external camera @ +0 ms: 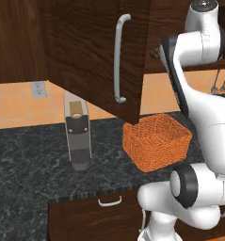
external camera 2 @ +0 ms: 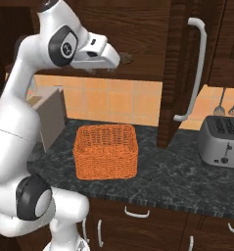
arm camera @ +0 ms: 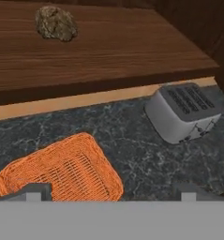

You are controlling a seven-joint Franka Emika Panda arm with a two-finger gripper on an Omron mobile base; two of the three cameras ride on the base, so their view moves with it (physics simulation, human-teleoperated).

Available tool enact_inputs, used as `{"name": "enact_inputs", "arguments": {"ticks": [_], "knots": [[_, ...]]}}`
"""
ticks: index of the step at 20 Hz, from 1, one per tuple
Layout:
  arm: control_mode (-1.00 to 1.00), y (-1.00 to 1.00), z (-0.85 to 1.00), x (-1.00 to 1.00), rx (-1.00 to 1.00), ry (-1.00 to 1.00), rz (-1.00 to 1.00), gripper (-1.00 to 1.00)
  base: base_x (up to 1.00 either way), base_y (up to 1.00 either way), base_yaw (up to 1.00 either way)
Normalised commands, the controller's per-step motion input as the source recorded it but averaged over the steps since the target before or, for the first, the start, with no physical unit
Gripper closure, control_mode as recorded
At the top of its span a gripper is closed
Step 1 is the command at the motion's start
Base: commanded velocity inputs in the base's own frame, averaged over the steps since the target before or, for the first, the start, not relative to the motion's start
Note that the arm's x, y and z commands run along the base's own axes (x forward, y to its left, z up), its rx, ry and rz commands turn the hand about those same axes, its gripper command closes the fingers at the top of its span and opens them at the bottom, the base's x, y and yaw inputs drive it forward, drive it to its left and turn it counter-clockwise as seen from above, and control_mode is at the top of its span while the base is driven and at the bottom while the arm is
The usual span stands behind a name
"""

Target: Open the cabinet, pick up the bread from the cabinet and place it in the basket. Then move the basket to the dining counter.

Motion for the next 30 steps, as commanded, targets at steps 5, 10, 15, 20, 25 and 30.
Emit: {"name": "enact_inputs", "arguments": {"ticks": [5, 10, 15, 20, 25, 30], "knots": [[-1.0, 0.21, -0.13, 1.0, 0.17, -0.25, 0.33, -1.0, 0.0, 0.0, 0.0], [-1.0, 0.02, -0.27, 0.82, 0.03, -0.23, 0.15, -1.0, 0.0, 0.0, 0.0], [-1.0, 0.0, 0.06, 0.6, 0.0, 0.0, -0.09, -1.0, 0.0, 0.0, 0.0], [-1.0, 0.0, -0.01, 0.6, 0.0, 0.0, -0.03, -1.0, 0.0, 0.0, 0.0], [-1.0, 0.0, -0.04, 0.66, 0.0, -0.02, 0.0, -1.0, 0.0, 0.0, 0.0], [-1.0, -0.11, -0.02, 0.39, 0.0, -0.01, -0.01, -1.0, 0.0, 0.0, 0.0]]}}
